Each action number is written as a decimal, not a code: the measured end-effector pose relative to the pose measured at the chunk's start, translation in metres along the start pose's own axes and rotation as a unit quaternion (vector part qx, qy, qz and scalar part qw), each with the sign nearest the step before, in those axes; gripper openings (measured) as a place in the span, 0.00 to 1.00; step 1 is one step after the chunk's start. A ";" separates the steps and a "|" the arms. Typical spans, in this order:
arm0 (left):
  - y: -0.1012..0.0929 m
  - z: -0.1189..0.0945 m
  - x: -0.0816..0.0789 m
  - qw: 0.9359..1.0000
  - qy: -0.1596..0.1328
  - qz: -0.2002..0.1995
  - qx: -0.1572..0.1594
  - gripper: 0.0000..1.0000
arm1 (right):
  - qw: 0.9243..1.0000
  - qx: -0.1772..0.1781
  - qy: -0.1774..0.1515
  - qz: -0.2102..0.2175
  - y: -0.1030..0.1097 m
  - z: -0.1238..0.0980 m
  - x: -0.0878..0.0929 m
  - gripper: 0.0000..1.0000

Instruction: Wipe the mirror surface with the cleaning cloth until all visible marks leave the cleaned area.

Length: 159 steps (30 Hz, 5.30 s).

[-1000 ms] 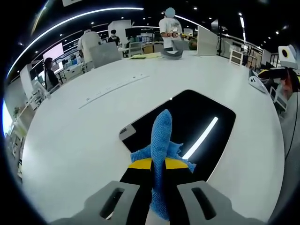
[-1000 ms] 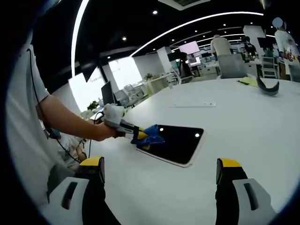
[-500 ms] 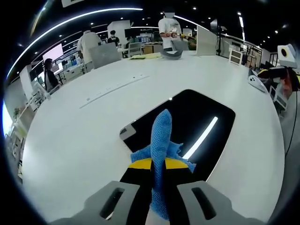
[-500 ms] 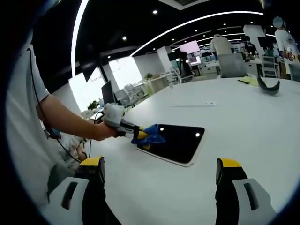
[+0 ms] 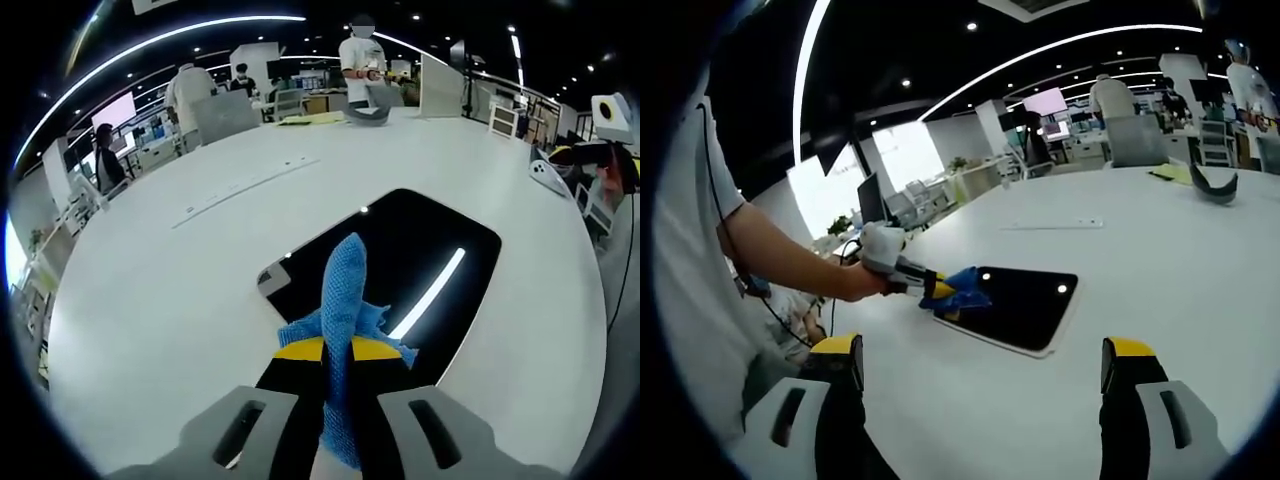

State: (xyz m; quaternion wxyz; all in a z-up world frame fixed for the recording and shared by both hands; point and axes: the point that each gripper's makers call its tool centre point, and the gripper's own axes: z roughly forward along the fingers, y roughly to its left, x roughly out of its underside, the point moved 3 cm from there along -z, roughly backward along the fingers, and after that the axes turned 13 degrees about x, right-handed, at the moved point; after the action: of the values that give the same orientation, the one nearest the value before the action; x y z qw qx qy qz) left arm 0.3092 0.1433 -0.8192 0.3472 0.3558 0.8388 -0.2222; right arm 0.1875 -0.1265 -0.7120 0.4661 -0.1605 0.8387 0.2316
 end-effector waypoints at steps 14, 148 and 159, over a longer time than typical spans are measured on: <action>-0.001 -0.001 0.001 1.000 0.005 -0.004 -0.007 0.05 | 1.000 0.001 0.001 0.002 -0.001 -0.002 0.002 0.99; -0.075 0.057 -0.036 0.997 -0.001 0.042 0.068 0.05 | 1.000 -0.012 -0.002 0.025 -0.010 0.009 0.016 1.00; -0.084 0.064 -0.041 0.996 -0.004 0.043 0.077 0.05 | 1.000 -0.011 -0.002 0.028 -0.012 0.009 0.018 1.00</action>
State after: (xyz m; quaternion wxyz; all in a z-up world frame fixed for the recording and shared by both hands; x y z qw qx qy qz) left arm 0.2944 0.0314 -0.8207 0.3310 0.4161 0.8020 -0.2723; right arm 0.1904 -0.1331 -0.7338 0.4590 -0.1421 0.8394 0.2540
